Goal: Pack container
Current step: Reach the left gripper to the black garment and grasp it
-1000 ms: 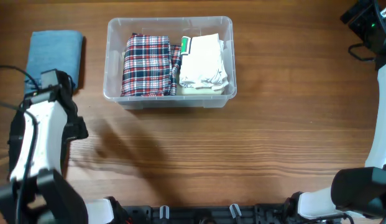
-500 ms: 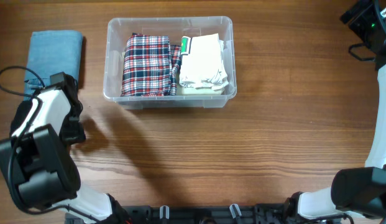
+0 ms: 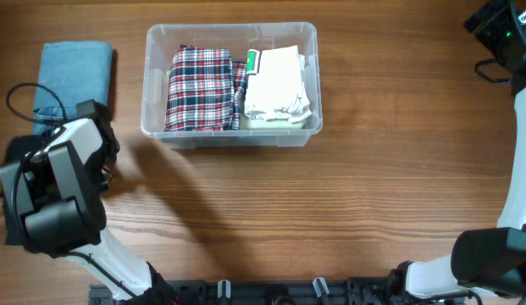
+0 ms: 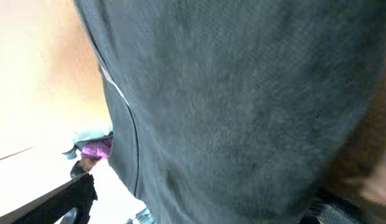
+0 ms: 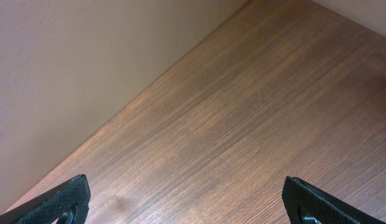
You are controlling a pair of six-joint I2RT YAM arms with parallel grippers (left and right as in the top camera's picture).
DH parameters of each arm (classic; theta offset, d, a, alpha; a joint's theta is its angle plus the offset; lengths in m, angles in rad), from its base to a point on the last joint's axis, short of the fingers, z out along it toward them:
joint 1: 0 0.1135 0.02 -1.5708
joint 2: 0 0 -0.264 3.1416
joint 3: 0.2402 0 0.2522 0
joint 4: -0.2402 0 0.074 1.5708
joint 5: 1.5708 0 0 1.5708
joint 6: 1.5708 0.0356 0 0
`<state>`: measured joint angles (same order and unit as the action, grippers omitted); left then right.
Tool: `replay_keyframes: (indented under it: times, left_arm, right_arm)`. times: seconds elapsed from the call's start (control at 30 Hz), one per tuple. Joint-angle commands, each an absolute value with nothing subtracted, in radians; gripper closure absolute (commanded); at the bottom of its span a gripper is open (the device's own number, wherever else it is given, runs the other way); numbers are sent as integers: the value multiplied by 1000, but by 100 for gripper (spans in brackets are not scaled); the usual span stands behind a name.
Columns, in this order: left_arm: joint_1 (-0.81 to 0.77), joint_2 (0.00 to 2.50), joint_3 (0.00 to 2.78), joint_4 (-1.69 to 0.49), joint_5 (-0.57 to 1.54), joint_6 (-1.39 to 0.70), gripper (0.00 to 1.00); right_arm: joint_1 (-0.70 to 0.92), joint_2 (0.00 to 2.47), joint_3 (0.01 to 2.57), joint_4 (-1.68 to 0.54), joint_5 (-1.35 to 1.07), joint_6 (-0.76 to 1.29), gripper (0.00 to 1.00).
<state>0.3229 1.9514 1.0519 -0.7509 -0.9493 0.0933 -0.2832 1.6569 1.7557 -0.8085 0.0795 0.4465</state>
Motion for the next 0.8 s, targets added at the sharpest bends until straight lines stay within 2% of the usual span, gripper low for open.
replay_keyframes:
  times: [0.0,0.03,0.07,0.13,0.23,0.27,0.33,0.43,0.57,0.67,0.77]
  left_arm:
    - [323,2009,1040,-651,-731,71,15]
    - [323,2009,1040,-630,-713,71,34]
    - [323,2009,1040,-606,-692,71,47]
    - [323,2009,1040,-569,-683,71,51]
    - [323,2009,1040,-523,-681,71,48]
    - [323,2009,1040,-514,-681,71,54]
    - [323,2009,1040,-509,-681,71,94]
    - [323,2008,1041,-506,-681,70,96]
    - [323,1951,1056,-569,-653,-94,96]
    - [323,1863,1171,-746,-483,-192,96]
    - [323,1757,1381,-984,-255,-200,96]
  right_arm:
    - [-281,1663,1757,-809,82,455,0]
    - [-281,1663,1757,-809,82,455,0]
    - [-281,1663,1757,-809,82,455,0]
    - [-281,1663,1757,-809,82,455,0]
    - [-281,1663,1757,-809,82,455,0]
    - [-281,1663,1757,-809,82,455,0]
    - [-281,1663,1757,-809,82,455,0]
    - [-281,1663,1757,-809,82,455,0]
    - [-281,1663,1757,-809,82,455,0]
    - [-281,1663,1757,-809,82,455,0]
    - [-281,1663,1757,-809,82,455,0]
